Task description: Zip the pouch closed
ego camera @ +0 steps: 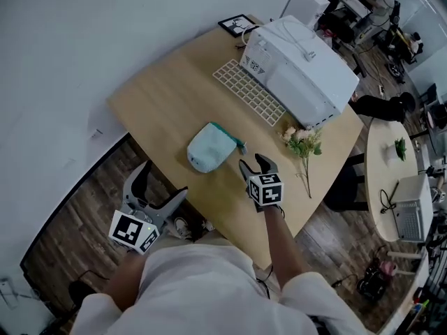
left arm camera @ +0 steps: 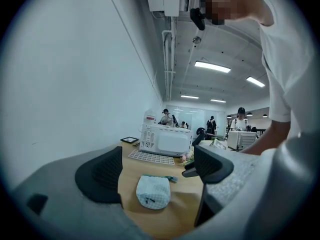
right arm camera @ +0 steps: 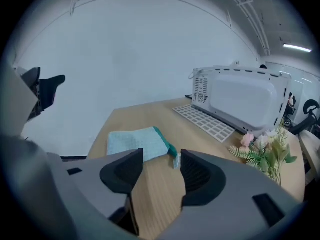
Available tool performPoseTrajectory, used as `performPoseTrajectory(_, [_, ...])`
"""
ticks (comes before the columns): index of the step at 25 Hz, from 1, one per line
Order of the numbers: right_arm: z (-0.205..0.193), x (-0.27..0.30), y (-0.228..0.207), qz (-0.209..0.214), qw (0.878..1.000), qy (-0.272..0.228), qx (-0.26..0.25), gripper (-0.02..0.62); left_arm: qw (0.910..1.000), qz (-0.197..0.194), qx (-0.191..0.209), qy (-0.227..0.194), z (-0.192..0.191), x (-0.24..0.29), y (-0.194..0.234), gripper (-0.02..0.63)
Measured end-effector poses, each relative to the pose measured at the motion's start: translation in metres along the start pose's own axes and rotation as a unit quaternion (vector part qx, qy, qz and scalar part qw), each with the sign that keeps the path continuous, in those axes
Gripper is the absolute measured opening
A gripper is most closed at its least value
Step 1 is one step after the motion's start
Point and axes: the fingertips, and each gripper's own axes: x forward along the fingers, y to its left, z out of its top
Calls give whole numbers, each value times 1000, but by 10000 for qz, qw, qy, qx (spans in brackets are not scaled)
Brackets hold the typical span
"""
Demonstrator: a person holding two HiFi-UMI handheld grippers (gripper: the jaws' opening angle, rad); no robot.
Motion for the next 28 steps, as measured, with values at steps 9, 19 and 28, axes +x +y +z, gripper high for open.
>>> performPoseTrajectory(9, [-28, 65, -31, -101, 9975, 694, 43, 160, 9993, 91, -15, 371, -11, 14, 8, 443])
performPoseTrajectory(19, [-30, 81, -39, -373, 9946, 875, -416, 15, 9992, 5, -69, 384, -14, 33, 6, 443])
performPoseTrajectory(28, [58, 23, 6, -160, 9795, -498, -1946, 15, 9991, -218, -278, 253, -11, 42, 6, 443])
